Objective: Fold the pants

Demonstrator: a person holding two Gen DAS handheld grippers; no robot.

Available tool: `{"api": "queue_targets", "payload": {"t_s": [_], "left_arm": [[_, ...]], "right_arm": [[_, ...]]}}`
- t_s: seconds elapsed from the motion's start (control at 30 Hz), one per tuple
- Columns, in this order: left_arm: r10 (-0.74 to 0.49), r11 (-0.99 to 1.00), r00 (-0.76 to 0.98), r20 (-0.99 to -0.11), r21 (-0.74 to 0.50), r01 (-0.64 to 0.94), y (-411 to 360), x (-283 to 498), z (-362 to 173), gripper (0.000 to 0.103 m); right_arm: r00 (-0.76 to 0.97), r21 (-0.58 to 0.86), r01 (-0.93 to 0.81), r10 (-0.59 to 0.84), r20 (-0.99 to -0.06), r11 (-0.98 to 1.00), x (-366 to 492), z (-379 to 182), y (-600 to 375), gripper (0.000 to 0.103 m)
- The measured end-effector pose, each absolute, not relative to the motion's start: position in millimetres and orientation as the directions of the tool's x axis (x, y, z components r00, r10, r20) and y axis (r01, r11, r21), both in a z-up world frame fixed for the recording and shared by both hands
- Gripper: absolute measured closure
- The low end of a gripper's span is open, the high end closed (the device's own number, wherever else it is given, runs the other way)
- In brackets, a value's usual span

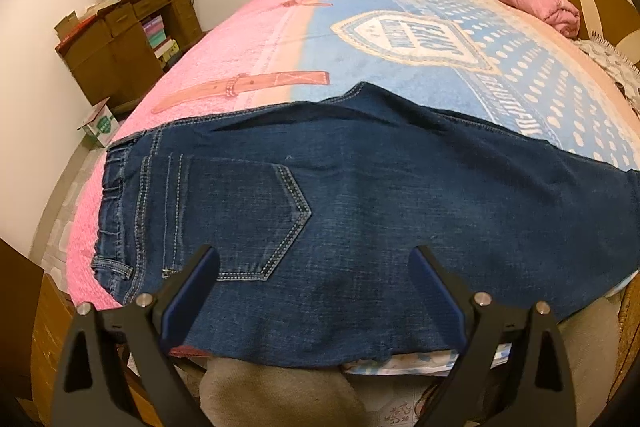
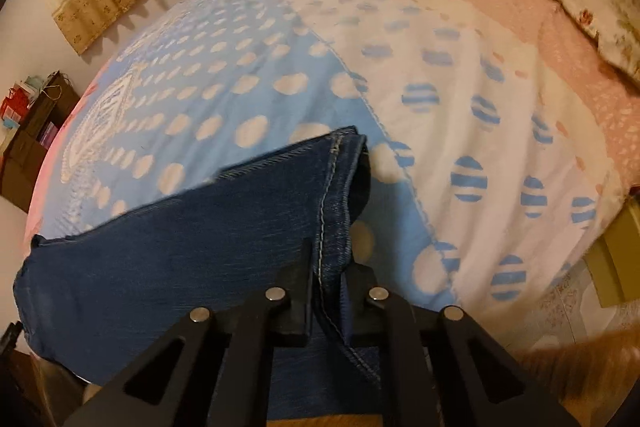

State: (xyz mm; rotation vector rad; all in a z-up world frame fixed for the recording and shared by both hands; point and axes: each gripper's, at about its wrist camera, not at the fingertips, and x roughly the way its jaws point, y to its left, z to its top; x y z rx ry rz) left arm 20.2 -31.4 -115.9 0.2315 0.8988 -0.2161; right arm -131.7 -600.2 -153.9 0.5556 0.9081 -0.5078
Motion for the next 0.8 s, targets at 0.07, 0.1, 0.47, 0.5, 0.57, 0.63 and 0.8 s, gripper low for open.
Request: {"api": "queue_targets", "payload": {"t_s": [0.07, 0.1, 0.47, 0.5, 0.57, 0.63, 0.8], "left_arm": [[-0.096, 0.956, 0.607, -0.789, 0.097, 0.278, -27.0, 20.2, -114.8, 0.006], [-0.101, 0.958, 0.609, -0.786, 0.09, 0.274, -23.8, 20.4, -113.8, 0.006], [-0.148, 0.974, 0.619, -0.771, -0.005, 0.226, 24.9, 17.0, -114.0, 0.006], [-0.143, 0.975, 0.624, -0.768, -0.001, 0.222, 28.8, 17.0, -114.0, 0.006], [-0.131, 0.977, 0.634, -0.762, 0.008, 0.211, 39.3, 16.2, -114.2, 0.006], [-0.127, 0.98, 0.645, -0.754, 0.007, 0.2, 49.9, 15.0, -114.3, 0.006], [-0.128, 0.983, 0.647, -0.751, -0.01, 0.182, 68.2, 15.4, -120.7, 0.006]], "right_arm": [[0.565, 0.254, 0.601, -0.178, -0.806, 0.757, -125.4, -127.6, -581.2, 0.093], [0.592, 0.268, 0.583, -0.175, -0.787, 0.767, -121.0, -111.4, -569.0, 0.093], [0.7, 0.241, 0.244, 0.001, -0.714, 0.939, 1.9, -54.0, -315.4, 0.093], [0.704, 0.22, 0.227, -0.004, -0.71, 0.949, 11.3, -58.7, -291.9, 0.093], [0.708, 0.21, 0.199, 0.008, -0.706, 0.957, 34.4, -75.3, -243.1, 0.093], [0.702, 0.169, 0.196, -0.018, -0.712, 0.966, 53.0, -93.6, -204.8, 0.093], [0.683, 0.097, 0.189, -0.059, -0.728, 0.977, 76.7, -154.5, -136.6, 0.075]]}}
